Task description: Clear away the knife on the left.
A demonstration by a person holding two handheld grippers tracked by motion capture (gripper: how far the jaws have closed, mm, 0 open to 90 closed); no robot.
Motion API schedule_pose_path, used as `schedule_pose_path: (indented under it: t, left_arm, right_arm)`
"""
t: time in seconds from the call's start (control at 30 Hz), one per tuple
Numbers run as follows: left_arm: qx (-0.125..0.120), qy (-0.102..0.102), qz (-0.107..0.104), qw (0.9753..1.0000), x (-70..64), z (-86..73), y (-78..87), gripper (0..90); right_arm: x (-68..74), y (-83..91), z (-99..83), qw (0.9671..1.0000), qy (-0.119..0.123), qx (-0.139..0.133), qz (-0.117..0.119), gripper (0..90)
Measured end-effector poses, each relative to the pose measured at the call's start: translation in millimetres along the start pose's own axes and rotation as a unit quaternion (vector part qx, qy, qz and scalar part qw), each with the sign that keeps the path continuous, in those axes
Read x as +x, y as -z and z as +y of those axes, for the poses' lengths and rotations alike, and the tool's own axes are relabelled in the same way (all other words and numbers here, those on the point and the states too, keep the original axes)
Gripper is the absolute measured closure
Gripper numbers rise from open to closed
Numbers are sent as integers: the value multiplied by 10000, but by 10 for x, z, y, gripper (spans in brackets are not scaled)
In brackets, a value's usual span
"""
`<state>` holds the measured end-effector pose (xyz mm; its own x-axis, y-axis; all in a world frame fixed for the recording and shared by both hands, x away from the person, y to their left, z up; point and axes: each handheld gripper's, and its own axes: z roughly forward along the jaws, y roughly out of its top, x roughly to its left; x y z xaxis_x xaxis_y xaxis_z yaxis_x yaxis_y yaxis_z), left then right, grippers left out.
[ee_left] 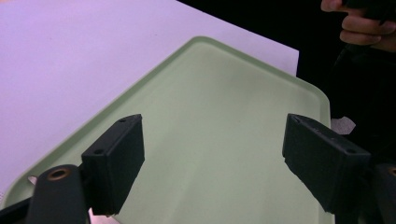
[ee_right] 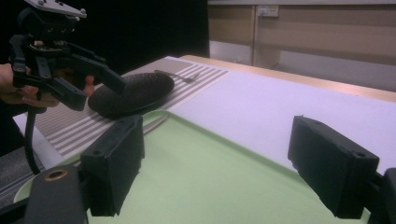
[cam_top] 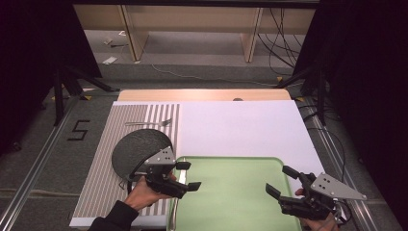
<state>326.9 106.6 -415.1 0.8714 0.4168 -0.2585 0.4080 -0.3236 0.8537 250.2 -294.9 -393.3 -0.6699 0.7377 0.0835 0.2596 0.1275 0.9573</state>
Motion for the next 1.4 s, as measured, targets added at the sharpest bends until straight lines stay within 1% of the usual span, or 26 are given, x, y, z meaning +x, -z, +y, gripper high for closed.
schedule_pose_path:
  t: [0.07, 0.13, 0.23, 0.33, 0.37, 0.5, 0.73, 0.83, 1.03, 1.27, 1.4]
  left_arm:
    - [-85, -31, 37, 10000, -10, -5, 27, 207]
    - [-174, -16, 48, 9998, -12, -8, 56, 203]
    - [-264, 13, 132, 9996, -6, -17, 93, 197]
    - [-277, 35, 197, 9994, 3, -34, 117, 194]
    - [-268, 9, 258, 9993, -1, -40, 123, 193]
    - [-304, -13, 278, 9992, -17, -48, 149, 191]
    - [-466, -52, 383, 9982, -37, -76, 227, 190]
    - [-532, -30, 424, 9977, -49, -95, 258, 190]
    - [-578, -55, 549, 9968, -67, -141, 280, 190]
    - [-622, -56, 643, 9960, -90, -184, 279, 178]
    - [-687, -60, 684, 9953, -114, -201, 315, 177]
  right_arm:
    - [-1, 1, 0, 10000, -4, 1, 3, 194]
    - [1, 1, 1, 10000, -16, 4, 9, 194]
    - [1, 0, 0, 10000, 0, -4, 13, 194]
    - [4, 4, 1, 10000, -3, 0, 23, 194]
    - [5, 5, 2, 10000, -5, 6, 27, 194]
    - [4, 2, 1, 10000, 0, 7, 17, 194]
    - [5, 4, 1, 10000, -9, -4, 19, 193]
    - [4, 5, 1, 10000, -11, 0, 20, 193]
    - [5, 3, 0, 10000, -3, -1, 25, 193]
    - [4, 8, 0, 10000, -6, -22, 27, 193]
    - [9, 10, 0, 10000, -2, -32, 19, 193]
